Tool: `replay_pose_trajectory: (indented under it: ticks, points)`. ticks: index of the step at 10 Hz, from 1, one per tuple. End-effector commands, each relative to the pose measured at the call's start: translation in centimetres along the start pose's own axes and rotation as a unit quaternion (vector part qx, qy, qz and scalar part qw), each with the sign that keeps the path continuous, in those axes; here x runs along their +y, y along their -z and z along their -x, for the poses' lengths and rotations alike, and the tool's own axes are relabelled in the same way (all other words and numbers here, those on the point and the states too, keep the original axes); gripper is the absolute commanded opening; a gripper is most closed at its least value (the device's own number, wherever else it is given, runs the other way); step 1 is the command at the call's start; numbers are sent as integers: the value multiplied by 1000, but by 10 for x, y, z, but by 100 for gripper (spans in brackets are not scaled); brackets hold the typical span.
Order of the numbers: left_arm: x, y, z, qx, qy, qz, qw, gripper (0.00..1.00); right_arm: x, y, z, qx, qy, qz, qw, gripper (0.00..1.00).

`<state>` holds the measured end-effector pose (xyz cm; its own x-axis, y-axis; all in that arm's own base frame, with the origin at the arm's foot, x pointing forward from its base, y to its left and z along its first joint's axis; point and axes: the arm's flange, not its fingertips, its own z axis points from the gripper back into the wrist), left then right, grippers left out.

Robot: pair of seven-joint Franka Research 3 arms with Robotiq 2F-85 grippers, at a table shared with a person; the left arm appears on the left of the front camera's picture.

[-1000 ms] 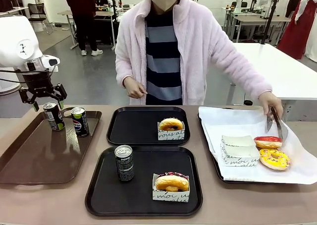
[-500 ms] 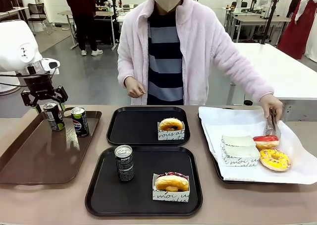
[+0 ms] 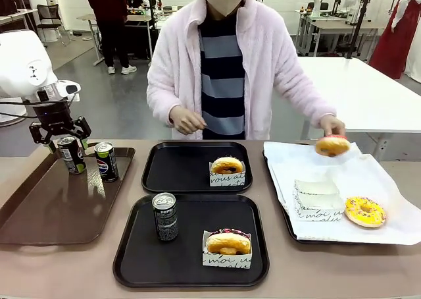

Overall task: Set up donuts and drinks on trays.
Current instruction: Pick up one Pepsi coke from the Handle tray and place it on the Flat Tray without a Pepsi coke.

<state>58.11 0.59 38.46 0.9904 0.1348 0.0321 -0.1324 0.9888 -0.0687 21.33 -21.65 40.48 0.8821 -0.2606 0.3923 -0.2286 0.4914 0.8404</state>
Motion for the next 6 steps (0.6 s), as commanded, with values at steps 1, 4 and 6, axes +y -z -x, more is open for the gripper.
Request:
replay_pose_trajectory:
  ticks: [1, 4, 6]
  points:
    - [5, 3, 0, -8, 17, 7, 1000, 41, 0, 2, 1, -5, -5, -7, 1000, 100]
    - [5, 0, 1, -2, 10, 5, 1000, 25, 0, 2, 1, -5, -5, -7, 1000, 100]
    - [3, -7, 4, 3, 7, 1, 1000, 0, 0, 2, 1, -5, -5, -7, 1000, 100]
